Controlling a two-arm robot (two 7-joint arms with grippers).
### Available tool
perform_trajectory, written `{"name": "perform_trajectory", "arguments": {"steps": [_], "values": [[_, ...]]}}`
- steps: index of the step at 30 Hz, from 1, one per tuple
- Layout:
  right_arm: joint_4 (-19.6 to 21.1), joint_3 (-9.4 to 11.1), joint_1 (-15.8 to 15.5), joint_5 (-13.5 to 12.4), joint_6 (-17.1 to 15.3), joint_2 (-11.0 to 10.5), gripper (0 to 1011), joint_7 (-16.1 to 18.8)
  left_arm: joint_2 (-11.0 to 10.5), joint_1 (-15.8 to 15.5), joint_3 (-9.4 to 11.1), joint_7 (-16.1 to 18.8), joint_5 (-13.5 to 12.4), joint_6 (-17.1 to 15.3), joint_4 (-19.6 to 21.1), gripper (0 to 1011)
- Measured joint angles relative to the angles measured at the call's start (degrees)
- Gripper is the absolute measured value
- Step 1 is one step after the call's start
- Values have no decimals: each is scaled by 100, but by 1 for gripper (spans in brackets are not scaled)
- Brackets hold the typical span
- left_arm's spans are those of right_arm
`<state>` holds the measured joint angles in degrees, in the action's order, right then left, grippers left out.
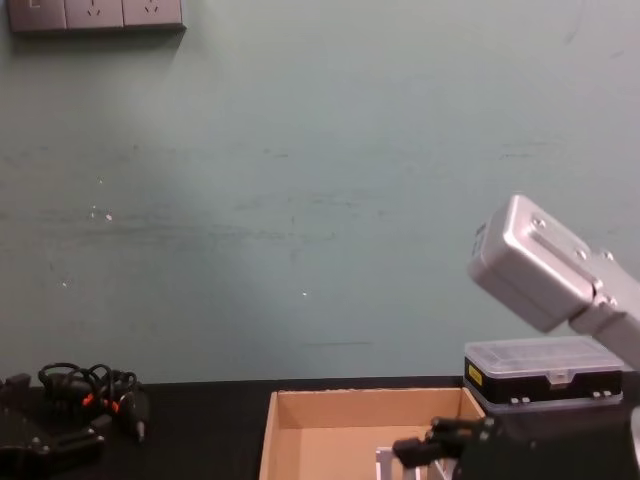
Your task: Use one hand to pick up the angle iron from the table and place it into the box.
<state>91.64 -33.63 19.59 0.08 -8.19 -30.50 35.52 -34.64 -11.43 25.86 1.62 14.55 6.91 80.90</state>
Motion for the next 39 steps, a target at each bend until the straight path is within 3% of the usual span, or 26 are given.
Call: {"name": "perform_trajectory", "arguments": {"steps": [13,30,39], "values": [[-364,-109,-102,-390,61,242,1000,19,0,0,0,0,0,0,0,1000],[-869,-184,-10,-761,84,508,1000,-12,0,0,0,0,0,0,0,1000],[-1067,-156,39,-1180,-53,597,1000,108,0,0,0,0,0,0,0,1000]]}}
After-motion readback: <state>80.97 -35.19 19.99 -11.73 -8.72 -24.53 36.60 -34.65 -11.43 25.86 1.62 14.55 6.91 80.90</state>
